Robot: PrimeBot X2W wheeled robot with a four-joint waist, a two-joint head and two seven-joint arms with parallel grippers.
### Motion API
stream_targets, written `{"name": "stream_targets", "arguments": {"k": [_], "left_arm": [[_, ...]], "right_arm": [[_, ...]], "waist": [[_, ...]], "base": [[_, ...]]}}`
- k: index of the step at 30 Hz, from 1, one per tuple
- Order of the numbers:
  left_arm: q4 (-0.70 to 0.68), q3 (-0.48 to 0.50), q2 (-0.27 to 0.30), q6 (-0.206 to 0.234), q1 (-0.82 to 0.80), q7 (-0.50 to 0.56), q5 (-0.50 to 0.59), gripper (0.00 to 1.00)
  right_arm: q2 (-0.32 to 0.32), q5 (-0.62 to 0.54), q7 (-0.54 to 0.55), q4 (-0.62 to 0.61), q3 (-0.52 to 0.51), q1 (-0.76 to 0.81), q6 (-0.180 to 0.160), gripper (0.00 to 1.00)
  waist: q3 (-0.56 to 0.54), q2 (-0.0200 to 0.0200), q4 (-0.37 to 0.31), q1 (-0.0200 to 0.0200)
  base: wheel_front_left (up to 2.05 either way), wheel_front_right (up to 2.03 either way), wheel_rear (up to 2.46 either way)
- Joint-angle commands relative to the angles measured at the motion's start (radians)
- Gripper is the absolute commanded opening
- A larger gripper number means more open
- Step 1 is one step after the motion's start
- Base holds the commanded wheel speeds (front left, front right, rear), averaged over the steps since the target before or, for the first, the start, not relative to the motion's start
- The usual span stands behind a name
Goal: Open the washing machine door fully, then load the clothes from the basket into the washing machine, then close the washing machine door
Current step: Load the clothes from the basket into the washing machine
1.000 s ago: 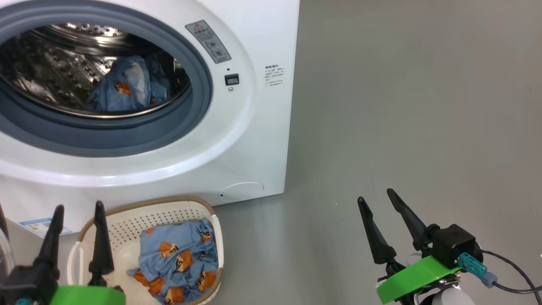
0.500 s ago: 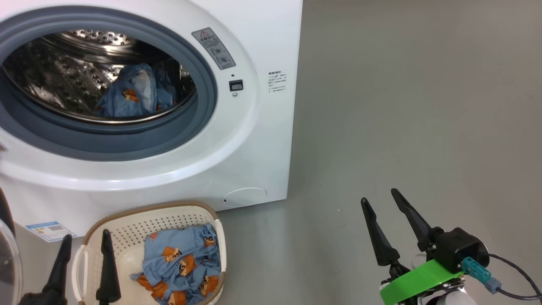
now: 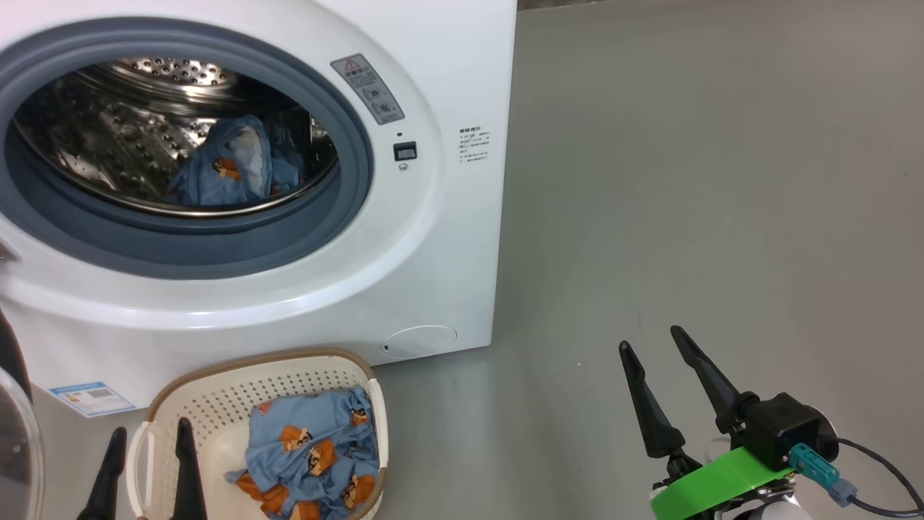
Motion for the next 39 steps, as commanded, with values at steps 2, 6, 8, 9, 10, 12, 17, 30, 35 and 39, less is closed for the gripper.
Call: {"name": "stream_targets", "arguments": {"k": [2,6,8,9,10,12,17,30,35,39], "left_arm": [[-0.023,0.027,0.005,0.003,-0.005,-0.006,0.003,1.00],[-0.025,0.022,0.004,0.004,0.003,-0.006,0.001,1.00],[-0.030,0.021,0.003,0.004,0.009,-0.006,0.000,1.00],[-0.030,0.022,0.003,0.004,0.012,-0.006,0.000,1.00],[-0.030,0.022,0.003,0.004,0.012,-0.006,0.000,1.00],[-0.029,0.023,0.003,0.003,0.014,-0.006,-0.001,1.00],[-0.028,0.017,0.003,0.003,0.016,-0.006,-0.007,1.00],[-0.026,0.000,0.003,0.015,0.012,-0.006,-0.026,1.00],[-0.023,-0.006,0.003,0.014,-0.004,-0.006,-0.038,1.00],[-0.002,-0.021,0.003,0.005,-0.027,-0.006,-0.045,1.00]], "right_arm": [[0.002,-0.007,-0.005,-0.024,0.025,-0.002,0.003,1.00],[0.002,-0.009,-0.005,-0.025,0.023,0.001,0.003,1.00],[0.002,-0.012,-0.005,-0.025,0.021,-0.001,0.003,1.00],[0.002,-0.013,-0.005,-0.025,0.019,-0.001,0.003,1.00],[0.002,-0.013,-0.005,-0.025,0.019,-0.001,0.003,1.00],[0.002,-0.013,-0.005,-0.026,0.016,0.000,0.003,1.00],[0.002,-0.014,-0.005,-0.024,0.014,0.003,0.003,1.00],[0.002,-0.011,-0.005,-0.024,0.014,-0.005,0.003,1.00],[0.002,-0.007,-0.005,-0.029,0.019,-0.014,0.003,1.00],[0.002,-0.003,-0.005,-0.031,0.023,-0.023,0.003,1.00]], "waist": [[-0.002,0.0000,0.003,0.0000],[-0.002,0.0000,0.008,0.0000],[-0.001,0.0000,0.011,0.0000],[0.000,0.0000,0.012,0.0000],[0.000,0.0000,0.012,0.0000],[0.001,0.0000,0.015,0.0000],[0.001,0.0000,0.024,0.0000],[0.029,0.0000,0.025,0.0000],[0.064,0.0000,0.023,0.0000],[0.101,0.0000,0.020,0.0000]], "base": [[0.00,0.00,0.00],[0.00,0.00,0.00],[0.00,0.00,0.00],[0.00,0.00,0.00],[0.00,0.00,0.00],[0.00,0.00,0.00],[0.00,0.00,0.00],[0.00,0.00,0.00],[0.00,0.00,0.00],[0.00,0.00,0.00]]}}
